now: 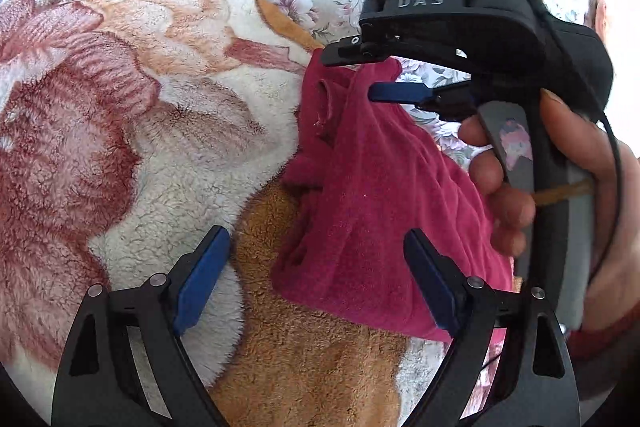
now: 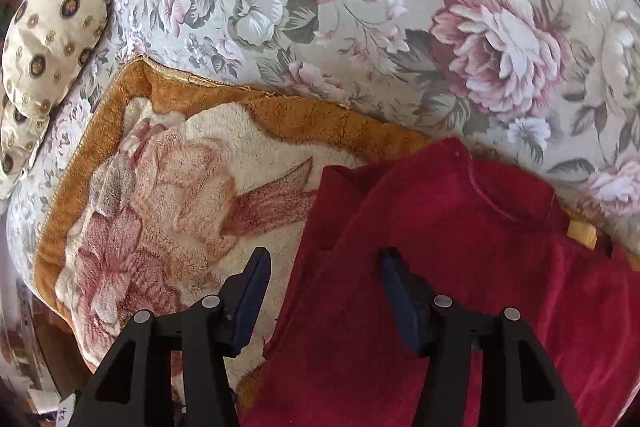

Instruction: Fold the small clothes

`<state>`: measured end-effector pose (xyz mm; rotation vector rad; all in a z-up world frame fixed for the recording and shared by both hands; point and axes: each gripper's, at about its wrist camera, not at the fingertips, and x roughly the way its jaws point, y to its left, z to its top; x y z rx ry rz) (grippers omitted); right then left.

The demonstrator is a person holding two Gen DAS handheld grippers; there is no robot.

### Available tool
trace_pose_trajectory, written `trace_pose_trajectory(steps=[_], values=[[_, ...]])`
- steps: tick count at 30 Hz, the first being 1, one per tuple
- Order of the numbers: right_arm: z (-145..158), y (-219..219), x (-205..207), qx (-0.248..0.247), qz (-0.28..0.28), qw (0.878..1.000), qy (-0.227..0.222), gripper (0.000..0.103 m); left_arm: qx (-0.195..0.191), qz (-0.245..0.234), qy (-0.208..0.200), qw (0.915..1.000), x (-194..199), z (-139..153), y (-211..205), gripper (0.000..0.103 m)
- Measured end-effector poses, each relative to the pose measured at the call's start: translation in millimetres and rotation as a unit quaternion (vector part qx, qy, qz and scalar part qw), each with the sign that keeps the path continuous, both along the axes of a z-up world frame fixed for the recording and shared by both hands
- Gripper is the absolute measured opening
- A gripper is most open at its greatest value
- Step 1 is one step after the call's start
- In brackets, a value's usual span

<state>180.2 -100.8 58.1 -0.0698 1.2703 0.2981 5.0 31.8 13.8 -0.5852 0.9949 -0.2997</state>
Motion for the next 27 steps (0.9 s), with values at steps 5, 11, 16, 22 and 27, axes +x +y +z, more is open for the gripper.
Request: trace_pose_trajectory(steps=[5,11,16,22,27], values=[[-22,12,14,-0.019,0.015,0.999,0.040,0.065,0.054,-0.035,-0.019,0.9978,0,3,-16,0.093],[-34,37,8,-0.122,0.087,0.988,0.020,0.052,0.024,-0.021,-0.031,0.9990,7,1,-13,0.100],[-8,11,-8,-0.073,0.073,0.994,-0.025,0.023,-0.022,-0.026,-0.025,0.9991,22,1,-16,0.042],[59,-54,-42,0.015,0.033,0.994,-0.100,0.016,-0.053,-0.076,-0.054,0.9943,15,28,-40,0.024],[120,-130,-84,0.075,-0.022,0.984,-0.158,0.015,-0.067,-0.163,-0.124,0.9766,-13,77,-97,0.024]])
